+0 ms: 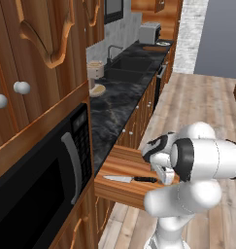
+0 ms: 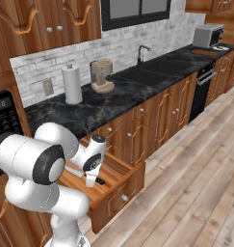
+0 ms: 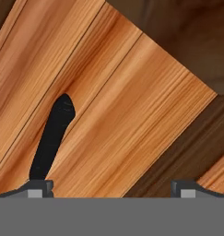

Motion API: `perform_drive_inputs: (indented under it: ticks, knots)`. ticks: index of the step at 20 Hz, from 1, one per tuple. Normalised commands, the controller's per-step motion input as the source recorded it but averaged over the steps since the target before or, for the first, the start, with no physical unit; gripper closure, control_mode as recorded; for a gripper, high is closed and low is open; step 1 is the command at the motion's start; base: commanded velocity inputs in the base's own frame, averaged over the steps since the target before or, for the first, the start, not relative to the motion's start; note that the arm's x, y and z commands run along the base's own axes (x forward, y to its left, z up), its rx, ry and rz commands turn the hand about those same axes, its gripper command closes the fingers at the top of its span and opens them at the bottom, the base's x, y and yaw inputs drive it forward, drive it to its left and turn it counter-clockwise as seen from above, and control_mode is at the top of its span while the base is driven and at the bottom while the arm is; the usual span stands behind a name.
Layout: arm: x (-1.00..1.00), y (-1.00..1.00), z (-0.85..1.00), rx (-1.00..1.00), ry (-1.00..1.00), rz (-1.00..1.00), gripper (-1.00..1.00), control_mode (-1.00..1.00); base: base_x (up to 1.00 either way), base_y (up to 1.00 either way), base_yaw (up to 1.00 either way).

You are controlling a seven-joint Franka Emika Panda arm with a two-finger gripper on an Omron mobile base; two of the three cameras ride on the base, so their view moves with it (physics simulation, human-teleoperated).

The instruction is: Pick up the knife from the drawer and place it on the cutting board. Then place the meat from the plate to the cutting board.

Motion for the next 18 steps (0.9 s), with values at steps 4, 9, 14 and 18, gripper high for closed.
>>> perform_drive_inputs:
  ticks: [4,9,14,18]
  knots:
    - [0.29,0.0,-0.26,0.0,0.0,0.0,-1.0,-1.0,0.0,0.0,0.0]
    - [0.19,0.0,-0.32,0.0,0.0,0.01,-1.0,-1.0,0.0,0.0,0.0]
    - [0.32,0.0,-0.36,-0.01,0.0,0.01,-1.0,-1.0,0.0,0.0,0.0]
    - [0.32,0.0,-0.4,0.0,0.0,0.01,-1.0,-1.0,0.0,0.0,0.0]
